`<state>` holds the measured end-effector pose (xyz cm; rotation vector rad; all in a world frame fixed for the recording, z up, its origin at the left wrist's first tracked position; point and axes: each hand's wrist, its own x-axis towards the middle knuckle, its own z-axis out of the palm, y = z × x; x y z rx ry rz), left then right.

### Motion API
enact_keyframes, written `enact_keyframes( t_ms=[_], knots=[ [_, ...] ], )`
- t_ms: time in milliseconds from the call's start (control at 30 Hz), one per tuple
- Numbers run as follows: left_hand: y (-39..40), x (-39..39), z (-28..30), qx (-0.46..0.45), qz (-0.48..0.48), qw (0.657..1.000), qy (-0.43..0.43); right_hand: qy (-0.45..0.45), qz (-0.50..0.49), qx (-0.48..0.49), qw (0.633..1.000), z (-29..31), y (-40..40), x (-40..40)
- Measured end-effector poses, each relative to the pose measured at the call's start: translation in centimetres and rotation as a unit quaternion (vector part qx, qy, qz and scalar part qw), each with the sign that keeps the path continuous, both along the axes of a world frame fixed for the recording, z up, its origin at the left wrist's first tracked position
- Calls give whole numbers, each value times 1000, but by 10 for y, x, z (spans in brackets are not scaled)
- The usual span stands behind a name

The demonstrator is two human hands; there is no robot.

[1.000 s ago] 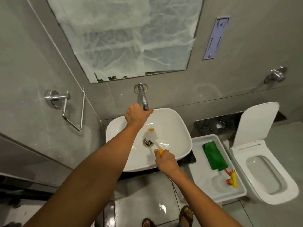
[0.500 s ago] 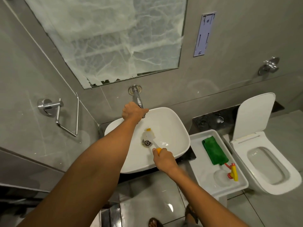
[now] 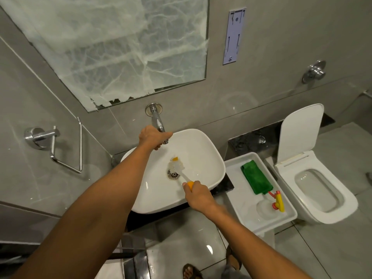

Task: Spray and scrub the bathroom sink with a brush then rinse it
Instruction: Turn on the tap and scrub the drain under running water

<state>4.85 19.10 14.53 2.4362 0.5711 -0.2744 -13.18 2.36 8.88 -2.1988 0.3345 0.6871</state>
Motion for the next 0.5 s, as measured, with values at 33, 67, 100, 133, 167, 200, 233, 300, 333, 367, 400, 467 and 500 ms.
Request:
enact_keyframes(
  t_ms=[33,67,100,133,167,200,233,300,333,367,400,467,500],
  knots=[
    [3,0,0,-1,-10,1000,-1,-1,4,2,1000,1,-1,0],
    [6,0,-1,-5,-23,1000,-4,-3,6,3,1000,3,-1,1],
    [11,1,-4,-15,-39,999,-10,-5,7,3,1000,4,-2,1],
    [16,0,-7,-28,-55,998,-20,-7,7,3,1000,5,-2,1],
    [20,0,-10,-41,-71,996,-26,-9,7,1,1000,6,-3,1],
    [24,-1,-12,-54,-88,994,-31,-11,7,0,1000,6,-3,1],
    [29,-1,-14,-61,-104,992,-31,-11,7,-2,1000,6,-3,1],
    [34,-1,-14,-68,-145,987,-27,-8,5,-3,1000,6,-2,0],
    [37,1,-14,-71,-168,983,-27,-6,4,-3,1000,6,-1,0],
    [39,0,-13,-73,-188,979,-27,-3,5,-4,1000,6,1,-1],
    [42,1,-12,-76,-204,976,-28,-3,5,-5,1000,6,3,-1],
    [48,0,-12,-83,-223,971,-30,-5,6,-6,1000,7,6,-3],
    [50,0,-12,-84,-227,970,-31,-5,8,-6,1000,7,8,-3]
  ],
)
